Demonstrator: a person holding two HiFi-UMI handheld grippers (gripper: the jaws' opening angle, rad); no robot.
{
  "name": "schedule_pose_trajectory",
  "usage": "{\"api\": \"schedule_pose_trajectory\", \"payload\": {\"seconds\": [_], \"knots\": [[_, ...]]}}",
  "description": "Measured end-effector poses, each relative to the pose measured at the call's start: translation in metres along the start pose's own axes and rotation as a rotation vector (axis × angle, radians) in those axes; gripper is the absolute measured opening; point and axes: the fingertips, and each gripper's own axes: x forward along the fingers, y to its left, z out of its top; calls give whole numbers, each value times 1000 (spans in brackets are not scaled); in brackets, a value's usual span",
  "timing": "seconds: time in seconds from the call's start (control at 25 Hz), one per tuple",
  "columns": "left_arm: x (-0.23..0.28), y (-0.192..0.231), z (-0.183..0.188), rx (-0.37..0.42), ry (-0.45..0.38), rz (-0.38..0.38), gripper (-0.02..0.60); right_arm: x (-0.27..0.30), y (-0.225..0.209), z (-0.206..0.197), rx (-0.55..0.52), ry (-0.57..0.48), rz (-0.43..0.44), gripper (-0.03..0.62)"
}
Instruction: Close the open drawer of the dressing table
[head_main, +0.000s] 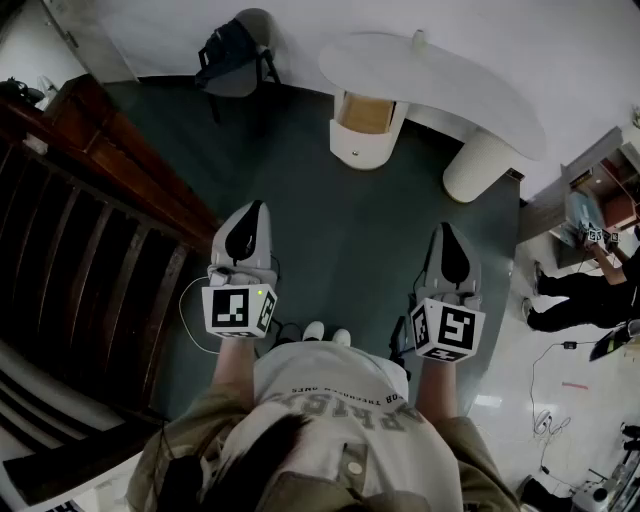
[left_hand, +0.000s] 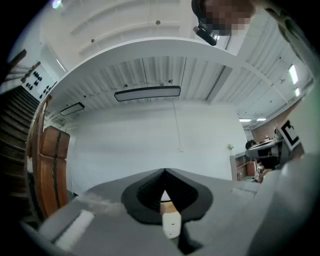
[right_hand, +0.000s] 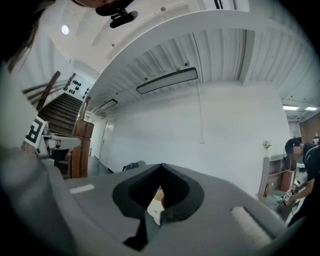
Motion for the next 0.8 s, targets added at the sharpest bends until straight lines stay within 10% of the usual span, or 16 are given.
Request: {"api": "schedule_pose_trajectory", "payload": {"seconds": [0.8], "knots": [[-2, -7, 4, 16, -2, 3, 6, -4, -7, -3, 47, 0, 12, 1]]}}
